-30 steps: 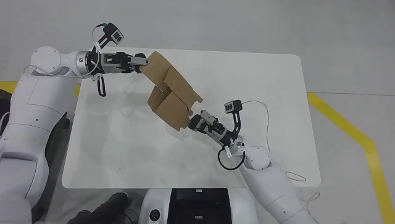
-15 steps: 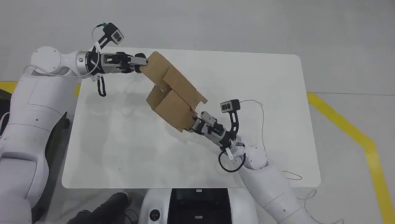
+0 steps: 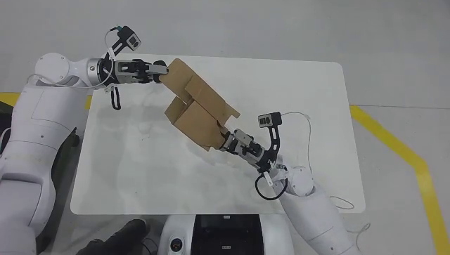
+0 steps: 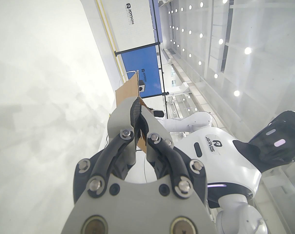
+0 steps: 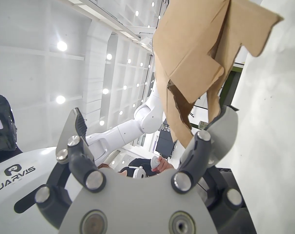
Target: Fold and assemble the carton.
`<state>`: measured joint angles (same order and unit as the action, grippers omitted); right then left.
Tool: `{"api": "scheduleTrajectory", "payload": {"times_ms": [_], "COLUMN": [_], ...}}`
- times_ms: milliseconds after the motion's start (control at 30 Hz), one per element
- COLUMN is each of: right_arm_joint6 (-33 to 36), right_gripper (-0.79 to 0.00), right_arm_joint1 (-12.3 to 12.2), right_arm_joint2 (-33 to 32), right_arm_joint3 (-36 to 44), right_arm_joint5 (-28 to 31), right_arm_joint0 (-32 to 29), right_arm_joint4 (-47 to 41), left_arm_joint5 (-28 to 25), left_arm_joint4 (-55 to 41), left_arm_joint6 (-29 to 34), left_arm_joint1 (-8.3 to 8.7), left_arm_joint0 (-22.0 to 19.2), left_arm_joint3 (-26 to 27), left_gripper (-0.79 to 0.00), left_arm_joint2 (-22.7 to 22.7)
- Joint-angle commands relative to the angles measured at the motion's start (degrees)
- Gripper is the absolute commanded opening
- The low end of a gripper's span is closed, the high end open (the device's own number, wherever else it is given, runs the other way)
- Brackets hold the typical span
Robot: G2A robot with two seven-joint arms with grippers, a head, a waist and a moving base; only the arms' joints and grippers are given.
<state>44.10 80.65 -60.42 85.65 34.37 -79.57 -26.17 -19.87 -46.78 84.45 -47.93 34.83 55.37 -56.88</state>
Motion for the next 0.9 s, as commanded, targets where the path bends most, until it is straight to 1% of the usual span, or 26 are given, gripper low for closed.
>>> {"api": "scheduleTrajectory", "payload": {"times_ms": [0,567,867], "right_arm_joint6": [0.20,2.81,3.06], "right_gripper": [0.000,0.000,0.000], "right_arm_joint1": [-0.20,-1.25,-1.83], "right_arm_joint2": [-0.22,-0.87,-1.74], "right_arm_joint3": [0.94,6.26,8.29], "right_arm_joint5": [-0.58,-0.88,-0.58], "right_arm_joint0": [-0.57,-3.33,-4.34], "right_arm_joint4": [-0.01,-4.46,-4.66], "left_arm_joint5": [0.00,0.00,0.00], "left_arm_joint4": [-0.01,-0.01,-0.01], "left_arm_joint6": [0.00,0.00,0.00], "left_arm_joint1": [0.00,0.00,0.00], "left_arm_joint0": [0.00,0.00,0.00], "left_arm_joint3": [0.00,0.00,0.00], "left_gripper": [-0.785,-0.785,-0.785], "left_arm_joint2": [0.00,0.00,0.00]}}
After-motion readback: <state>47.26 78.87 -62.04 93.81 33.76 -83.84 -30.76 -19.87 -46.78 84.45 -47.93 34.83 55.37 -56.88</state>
